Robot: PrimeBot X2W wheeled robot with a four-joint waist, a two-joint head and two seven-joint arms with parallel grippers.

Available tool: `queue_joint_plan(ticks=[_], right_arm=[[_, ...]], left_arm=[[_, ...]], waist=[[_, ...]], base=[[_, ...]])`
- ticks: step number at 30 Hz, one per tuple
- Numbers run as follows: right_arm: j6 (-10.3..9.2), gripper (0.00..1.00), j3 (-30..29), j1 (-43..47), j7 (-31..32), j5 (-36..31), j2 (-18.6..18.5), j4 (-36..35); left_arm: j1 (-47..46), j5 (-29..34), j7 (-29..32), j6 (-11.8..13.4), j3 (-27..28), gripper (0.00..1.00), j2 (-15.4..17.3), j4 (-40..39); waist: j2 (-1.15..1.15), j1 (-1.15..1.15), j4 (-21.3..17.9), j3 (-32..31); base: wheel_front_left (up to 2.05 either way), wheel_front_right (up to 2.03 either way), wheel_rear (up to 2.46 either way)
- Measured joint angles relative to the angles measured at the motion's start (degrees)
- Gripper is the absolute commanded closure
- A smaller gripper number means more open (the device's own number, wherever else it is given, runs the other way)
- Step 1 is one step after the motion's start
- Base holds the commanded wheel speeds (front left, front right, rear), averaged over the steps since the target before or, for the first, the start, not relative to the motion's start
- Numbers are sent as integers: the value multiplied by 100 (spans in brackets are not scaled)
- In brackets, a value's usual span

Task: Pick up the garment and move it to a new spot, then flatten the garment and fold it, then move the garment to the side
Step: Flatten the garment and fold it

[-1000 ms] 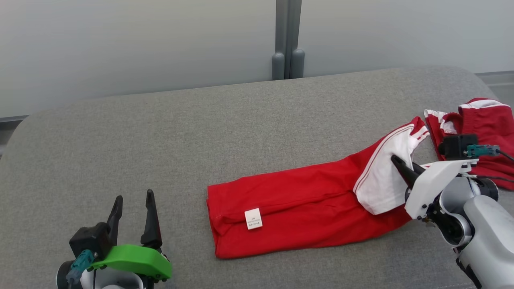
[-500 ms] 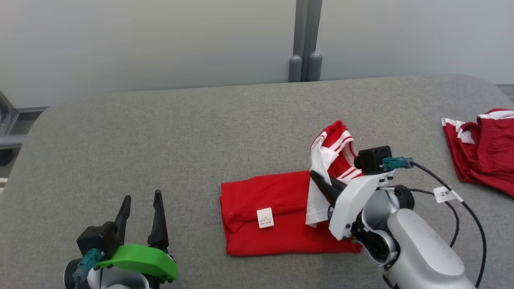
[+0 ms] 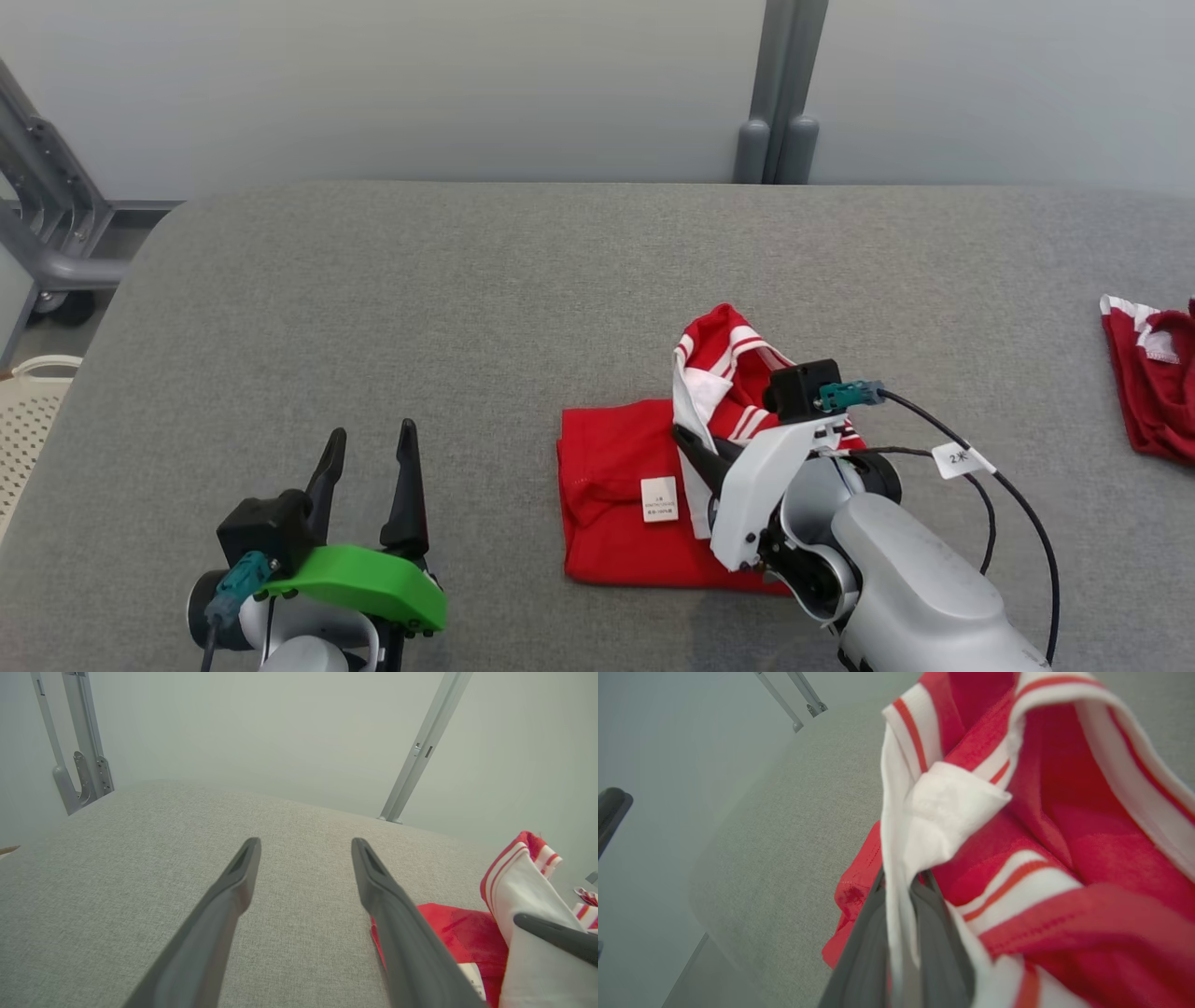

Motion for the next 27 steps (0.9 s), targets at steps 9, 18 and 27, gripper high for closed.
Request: queue_joint_plan(ticks=[9, 18, 27], right_arm=[[0, 100, 760, -442, -367, 635, 1, 787], [0, 14, 1451, -763, -703, 1194, 3, 1354], [0, 0, 1913, -1001, -1021, 1816, 7, 1260]], left_arm=[[-144, 25, -3, -69, -108, 0, -99, 140], [-279, 43, -27, -137, -145, 0, -207, 281], [-278, 43, -49, -149, -102, 0, -212, 327]], waist=[[0, 0, 319, 89], [0, 0, 528, 162], [0, 0, 467, 139]], base=[[0, 0, 0], [0, 0, 0], [0, 0, 0]])
